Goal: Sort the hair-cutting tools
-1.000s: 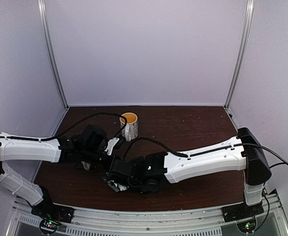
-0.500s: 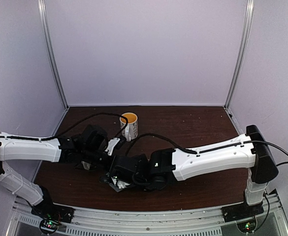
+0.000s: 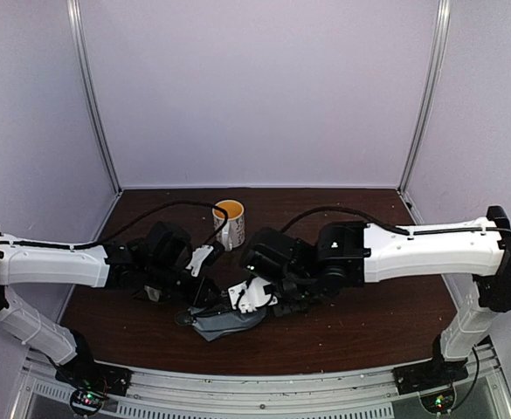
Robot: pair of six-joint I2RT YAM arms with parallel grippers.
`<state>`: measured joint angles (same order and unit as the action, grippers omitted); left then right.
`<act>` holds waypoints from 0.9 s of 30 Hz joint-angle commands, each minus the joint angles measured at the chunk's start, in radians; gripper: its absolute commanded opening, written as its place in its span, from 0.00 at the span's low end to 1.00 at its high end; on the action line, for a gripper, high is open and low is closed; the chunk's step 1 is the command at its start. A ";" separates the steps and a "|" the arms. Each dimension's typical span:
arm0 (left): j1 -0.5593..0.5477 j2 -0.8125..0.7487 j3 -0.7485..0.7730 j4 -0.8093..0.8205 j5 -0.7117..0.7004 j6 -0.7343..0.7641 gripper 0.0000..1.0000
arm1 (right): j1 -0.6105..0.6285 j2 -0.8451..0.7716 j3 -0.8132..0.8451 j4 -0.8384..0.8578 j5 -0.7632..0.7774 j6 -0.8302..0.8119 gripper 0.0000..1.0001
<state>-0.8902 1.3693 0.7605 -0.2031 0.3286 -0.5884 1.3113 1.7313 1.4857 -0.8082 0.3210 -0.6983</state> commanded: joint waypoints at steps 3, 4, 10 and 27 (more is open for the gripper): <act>0.008 -0.036 0.024 0.023 -0.006 0.041 0.00 | -0.077 -0.088 -0.140 0.073 -0.322 0.081 0.37; 0.008 -0.058 0.019 0.032 -0.011 0.043 0.00 | -0.099 -0.095 -0.168 0.120 -0.340 0.099 0.38; 0.008 -0.202 -0.002 0.035 -0.058 0.080 0.30 | -0.267 -0.077 -0.196 0.200 -0.537 0.229 0.44; -0.101 -0.096 0.146 -0.143 -0.083 0.393 0.46 | -0.426 0.028 -0.160 0.130 -1.040 0.365 0.52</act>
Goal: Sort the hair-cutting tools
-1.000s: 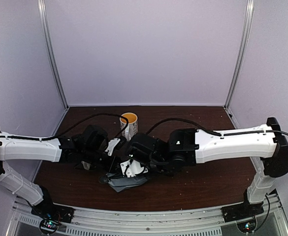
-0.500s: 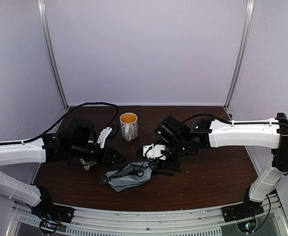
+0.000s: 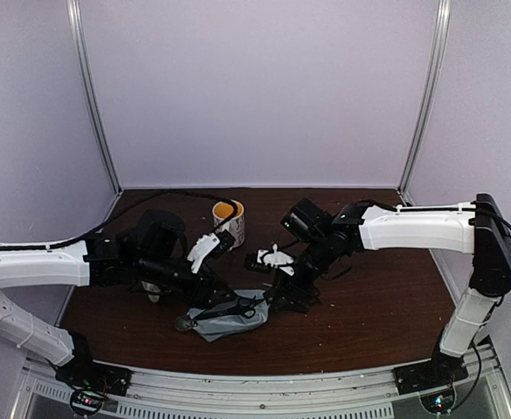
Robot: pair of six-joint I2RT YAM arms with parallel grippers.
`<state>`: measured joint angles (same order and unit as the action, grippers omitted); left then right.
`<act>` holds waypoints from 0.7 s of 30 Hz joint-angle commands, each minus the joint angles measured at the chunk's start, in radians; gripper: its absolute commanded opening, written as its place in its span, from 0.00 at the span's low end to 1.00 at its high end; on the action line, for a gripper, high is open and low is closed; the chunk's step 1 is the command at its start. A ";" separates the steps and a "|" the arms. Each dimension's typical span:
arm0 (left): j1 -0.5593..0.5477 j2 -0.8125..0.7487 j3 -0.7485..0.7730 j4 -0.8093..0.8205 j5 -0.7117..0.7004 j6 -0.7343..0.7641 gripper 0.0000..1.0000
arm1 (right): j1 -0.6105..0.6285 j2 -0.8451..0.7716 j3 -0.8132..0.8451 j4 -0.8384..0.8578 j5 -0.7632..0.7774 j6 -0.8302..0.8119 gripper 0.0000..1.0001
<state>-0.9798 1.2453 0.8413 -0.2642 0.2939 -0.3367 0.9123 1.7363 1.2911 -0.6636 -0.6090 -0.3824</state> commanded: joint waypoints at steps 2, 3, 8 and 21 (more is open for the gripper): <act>-0.013 0.037 0.074 -0.092 -0.038 0.184 0.47 | -0.035 0.034 0.039 -0.015 -0.109 0.067 0.51; -0.020 0.044 0.081 -0.098 -0.037 0.209 0.47 | -0.042 0.041 0.044 -0.022 -0.118 0.070 0.50; -0.092 0.092 0.115 -0.130 -0.131 0.331 0.43 | -0.087 0.043 0.039 -0.013 -0.196 0.101 0.36; -0.103 0.231 0.183 -0.132 -0.221 0.372 0.39 | -0.110 0.087 0.055 -0.034 -0.246 0.090 0.04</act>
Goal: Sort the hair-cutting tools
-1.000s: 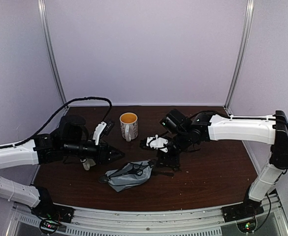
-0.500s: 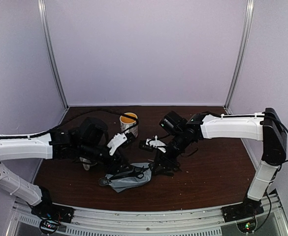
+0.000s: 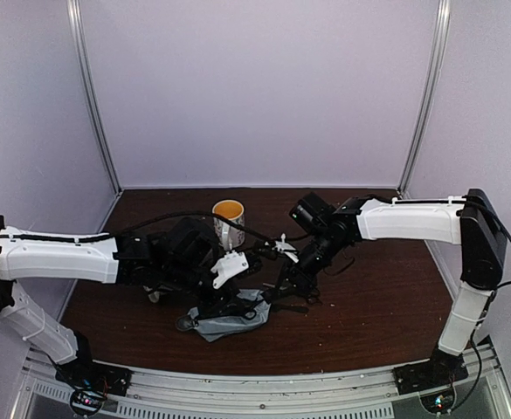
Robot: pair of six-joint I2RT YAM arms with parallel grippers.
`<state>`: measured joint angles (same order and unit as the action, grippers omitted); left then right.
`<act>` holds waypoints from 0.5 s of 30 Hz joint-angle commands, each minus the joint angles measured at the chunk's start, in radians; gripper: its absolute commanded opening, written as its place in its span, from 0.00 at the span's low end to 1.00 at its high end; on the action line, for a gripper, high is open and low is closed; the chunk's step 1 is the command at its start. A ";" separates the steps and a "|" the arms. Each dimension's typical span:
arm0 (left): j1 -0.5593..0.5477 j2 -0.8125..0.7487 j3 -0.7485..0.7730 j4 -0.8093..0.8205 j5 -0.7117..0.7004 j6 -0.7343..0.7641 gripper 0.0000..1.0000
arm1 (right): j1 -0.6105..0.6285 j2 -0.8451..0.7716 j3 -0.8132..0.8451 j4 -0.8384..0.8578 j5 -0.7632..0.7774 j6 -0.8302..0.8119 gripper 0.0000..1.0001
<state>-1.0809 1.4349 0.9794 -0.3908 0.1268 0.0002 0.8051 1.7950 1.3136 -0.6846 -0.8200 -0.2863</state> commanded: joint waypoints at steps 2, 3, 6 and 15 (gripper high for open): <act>-0.002 0.051 0.051 -0.005 -0.060 0.041 0.38 | -0.003 0.031 0.032 -0.015 -0.037 -0.006 0.04; -0.002 0.056 0.056 -0.005 -0.061 0.043 0.37 | -0.003 0.030 0.032 -0.015 -0.038 -0.005 0.04; -0.003 0.062 0.062 -0.008 -0.023 0.052 0.36 | -0.003 0.029 0.032 -0.013 -0.041 -0.003 0.04; -0.019 0.108 0.087 -0.011 -0.002 0.090 0.35 | -0.003 0.035 0.042 -0.021 -0.044 0.000 0.04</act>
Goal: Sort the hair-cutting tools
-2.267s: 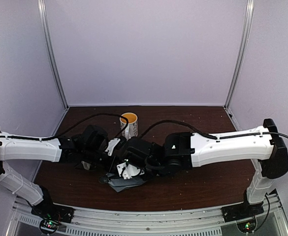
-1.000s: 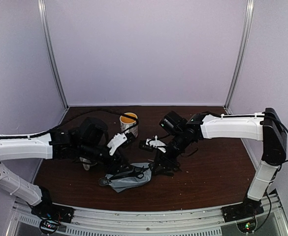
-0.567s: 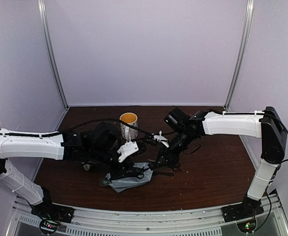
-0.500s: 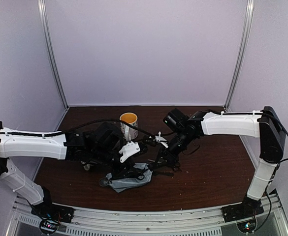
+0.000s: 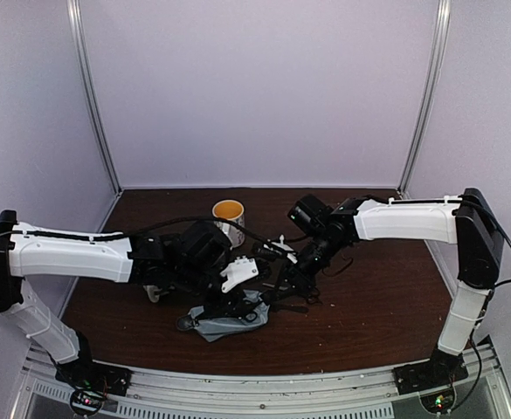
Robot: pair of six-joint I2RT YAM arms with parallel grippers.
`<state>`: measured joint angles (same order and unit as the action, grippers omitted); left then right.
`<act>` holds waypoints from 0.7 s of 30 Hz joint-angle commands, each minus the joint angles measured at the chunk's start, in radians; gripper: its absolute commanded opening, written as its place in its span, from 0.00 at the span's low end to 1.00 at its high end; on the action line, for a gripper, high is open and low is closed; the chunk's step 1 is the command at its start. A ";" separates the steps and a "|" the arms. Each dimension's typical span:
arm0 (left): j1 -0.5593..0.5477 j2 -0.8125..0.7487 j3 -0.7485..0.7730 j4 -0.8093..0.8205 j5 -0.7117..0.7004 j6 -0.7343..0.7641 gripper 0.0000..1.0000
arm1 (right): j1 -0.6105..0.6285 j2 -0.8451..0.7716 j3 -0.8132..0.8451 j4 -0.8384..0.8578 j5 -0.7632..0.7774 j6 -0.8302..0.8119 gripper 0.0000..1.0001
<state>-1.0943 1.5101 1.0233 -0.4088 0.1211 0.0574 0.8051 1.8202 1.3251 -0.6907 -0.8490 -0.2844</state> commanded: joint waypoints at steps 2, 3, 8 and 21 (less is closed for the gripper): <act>-0.006 0.050 0.053 0.007 -0.011 0.041 0.34 | -0.003 0.010 0.032 -0.016 -0.015 -0.001 0.04; -0.006 0.058 0.057 0.008 -0.013 0.045 0.34 | -0.003 0.010 0.032 -0.016 -0.015 -0.001 0.04; -0.009 0.074 0.068 0.006 -0.023 0.061 0.28 | -0.002 0.009 0.034 -0.020 -0.018 -0.001 0.04; -0.027 -0.027 0.078 -0.070 -0.099 0.007 0.00 | -0.004 0.016 0.037 -0.028 -0.028 -0.004 0.04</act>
<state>-1.1084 1.5448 1.0756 -0.4515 0.0647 0.0929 0.8051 1.8206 1.3365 -0.7071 -0.8562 -0.2844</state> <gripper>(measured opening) 0.032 0.043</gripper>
